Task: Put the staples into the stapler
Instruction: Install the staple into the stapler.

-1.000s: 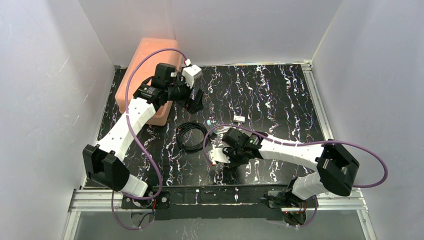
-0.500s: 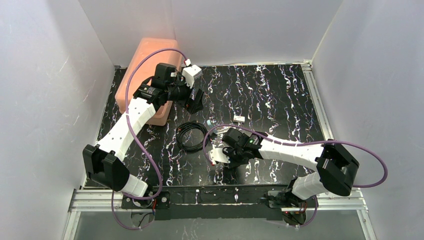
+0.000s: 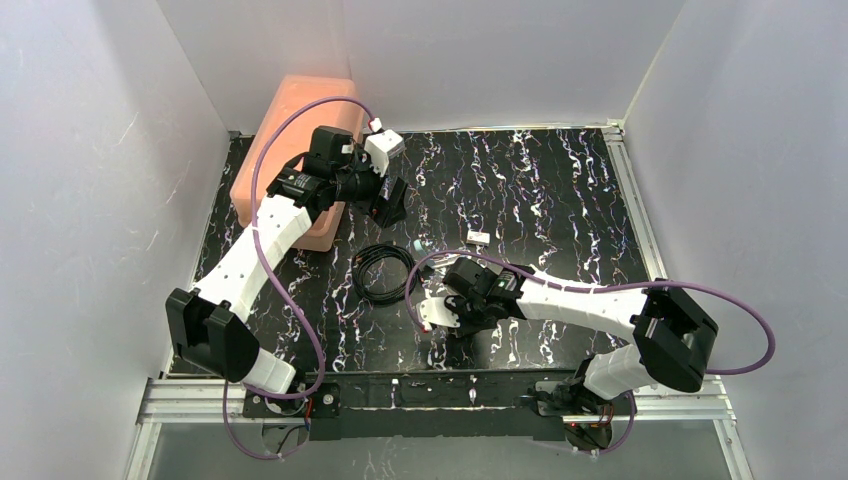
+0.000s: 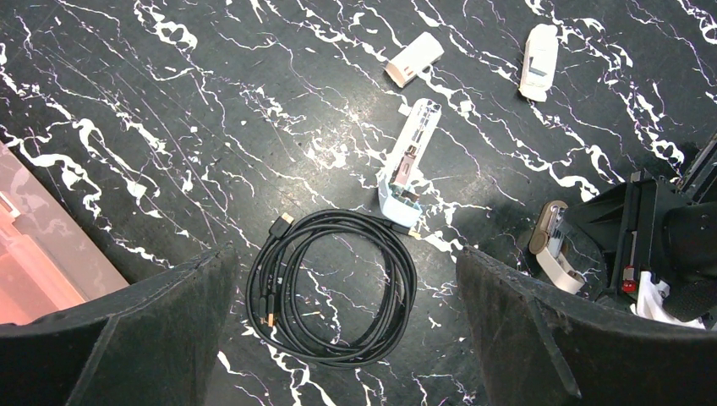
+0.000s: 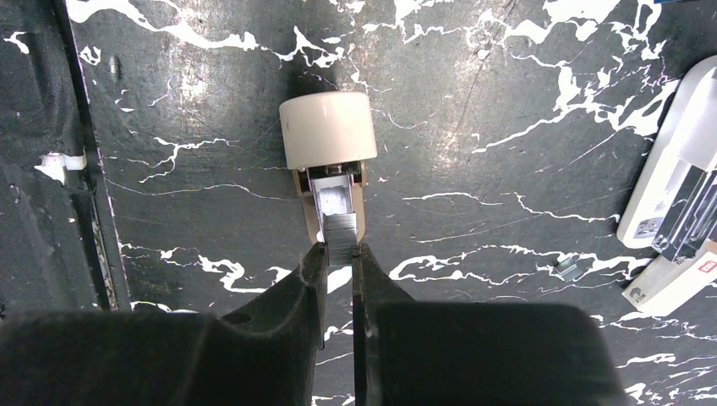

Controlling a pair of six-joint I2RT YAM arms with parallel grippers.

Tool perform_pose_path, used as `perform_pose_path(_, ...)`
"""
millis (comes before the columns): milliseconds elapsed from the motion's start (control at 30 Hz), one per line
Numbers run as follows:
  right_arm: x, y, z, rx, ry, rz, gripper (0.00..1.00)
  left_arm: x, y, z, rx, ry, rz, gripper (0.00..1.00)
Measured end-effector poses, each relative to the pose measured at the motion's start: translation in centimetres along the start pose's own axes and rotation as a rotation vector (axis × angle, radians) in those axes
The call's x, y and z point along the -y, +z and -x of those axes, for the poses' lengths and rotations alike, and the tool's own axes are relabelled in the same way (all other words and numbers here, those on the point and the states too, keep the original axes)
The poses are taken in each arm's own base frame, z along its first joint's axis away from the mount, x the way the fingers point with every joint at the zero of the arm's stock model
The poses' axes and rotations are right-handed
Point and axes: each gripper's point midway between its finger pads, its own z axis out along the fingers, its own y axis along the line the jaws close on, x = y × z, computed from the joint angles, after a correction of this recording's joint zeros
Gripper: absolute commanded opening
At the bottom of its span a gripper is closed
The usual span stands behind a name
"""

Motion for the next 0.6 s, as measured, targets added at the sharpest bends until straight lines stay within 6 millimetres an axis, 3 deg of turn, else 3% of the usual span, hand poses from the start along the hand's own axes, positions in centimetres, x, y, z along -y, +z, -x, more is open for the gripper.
perform_pose_path(600,-0.3,-0.01,-0.09,-0.009,0.018,0.004,0.01,-0.17,0.3,0.14,-0.003,-0.001,-0.001,0.99)
